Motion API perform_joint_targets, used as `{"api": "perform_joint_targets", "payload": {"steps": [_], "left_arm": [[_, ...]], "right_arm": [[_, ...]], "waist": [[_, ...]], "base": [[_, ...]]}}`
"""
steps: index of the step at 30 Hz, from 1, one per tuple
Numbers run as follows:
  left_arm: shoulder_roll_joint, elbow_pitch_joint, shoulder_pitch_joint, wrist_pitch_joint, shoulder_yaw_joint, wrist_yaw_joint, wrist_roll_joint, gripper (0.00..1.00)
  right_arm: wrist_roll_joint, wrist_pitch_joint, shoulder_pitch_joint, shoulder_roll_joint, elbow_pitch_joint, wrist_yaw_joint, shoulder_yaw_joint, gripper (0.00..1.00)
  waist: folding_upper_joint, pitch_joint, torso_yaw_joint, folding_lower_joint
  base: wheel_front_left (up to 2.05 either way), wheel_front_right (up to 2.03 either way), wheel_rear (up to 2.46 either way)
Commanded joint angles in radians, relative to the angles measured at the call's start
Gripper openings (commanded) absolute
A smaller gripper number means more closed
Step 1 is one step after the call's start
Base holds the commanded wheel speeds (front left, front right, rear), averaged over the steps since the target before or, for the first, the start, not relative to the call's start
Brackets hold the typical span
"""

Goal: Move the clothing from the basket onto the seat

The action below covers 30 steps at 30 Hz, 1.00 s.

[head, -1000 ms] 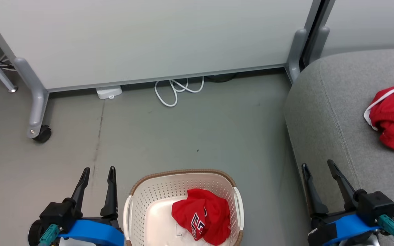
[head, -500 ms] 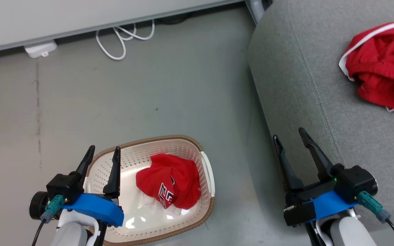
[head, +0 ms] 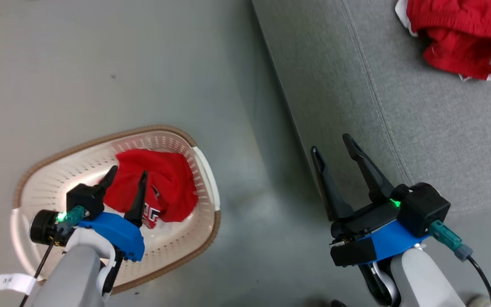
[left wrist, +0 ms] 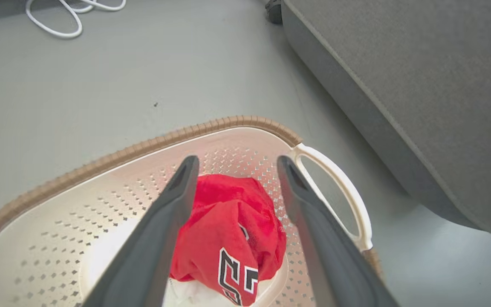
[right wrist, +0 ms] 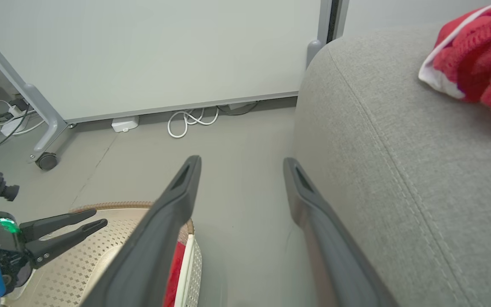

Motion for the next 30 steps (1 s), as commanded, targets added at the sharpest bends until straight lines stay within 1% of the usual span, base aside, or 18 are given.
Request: {"api": "perform_joint_targets", "payload": {"steps": [1, 3, 7, 11, 17, 20, 23, 27, 30], "left_arm": [[0.012, 0.008, -0.023, 0.003, -0.006, 0.0, -0.009, 1.0], [0.033, 0.051, -0.059, 0.017, -0.037, 0.0, -0.021, 1.0], [0.071, 0.112, -0.105, 0.05, -0.059, 0.0, -0.02, 1.0], [0.093, 0.156, -0.141, 0.076, -0.058, 0.006, -0.019, 1.0], [0.124, 0.18, -0.17, 0.097, -0.048, 0.008, -0.032, 1.0], [0.137, 0.195, -0.181, 0.131, -0.052, 0.03, -0.024, 1.0], [0.148, 0.212, -0.191, 0.17, -0.055, 0.063, -0.018, 1.0], [0.148, 0.239, -0.2, 0.232, -0.054, 0.108, -0.021, 1.0], [0.144, 0.256, -0.208, 0.279, -0.054, 0.126, -0.029, 1.0]], "right_arm": [[0.006, -0.007, -0.024, 0.002, -0.001, 0.0, 0.006, 1.0], [0.024, -0.007, -0.039, 0.002, -0.018, 0.0, 0.019, 1.0], [0.049, -0.008, -0.045, 0.002, -0.043, 0.0, 0.032, 1.0], [0.069, -0.008, -0.054, 0.002, -0.059, 0.0, 0.048, 1.0], [0.102, -0.008, -0.064, 0.002, -0.085, 0.0, 0.069, 1.0], [0.113, -0.008, -0.067, 0.002, -0.093, 0.0, 0.075, 1.0], [0.121, -0.008, -0.067, 0.002, -0.1, 0.0, 0.082, 1.0], [0.131, -0.008, -0.06, 0.002, -0.104, 0.0, 0.086, 1.0], [0.134, -0.008, -0.056, 0.002, -0.105, 0.0, 0.084, 1.0]], "waist": [[0.0, 0.068, -0.058, -0.0003], [0.0, 0.108, -0.079, -0.0003], [0.0, 0.157, -0.104, -0.0003], [0.0, 0.194, -0.128, -0.0003], [0.0, 0.231, -0.163, -0.0003], [0.0, 0.243, -0.175, -0.0003], [0.0, 0.253, -0.183, -0.0003], [0.0, 0.259, -0.182, -0.0003], [0.0, 0.262, -0.182, -0.0003]], "base": [[0.0, 0.0, 0.0], [0.0, 0.0, 0.0], [0.0, 0.0, 0.0], [0.0, 0.0, 0.0], [0.0, 0.0, 0.0], [0.0, 0.0, 0.0], [0.0, 0.0, 0.0], [0.0, 0.0, 0.0], [0.0, 0.0, 0.0]]}}
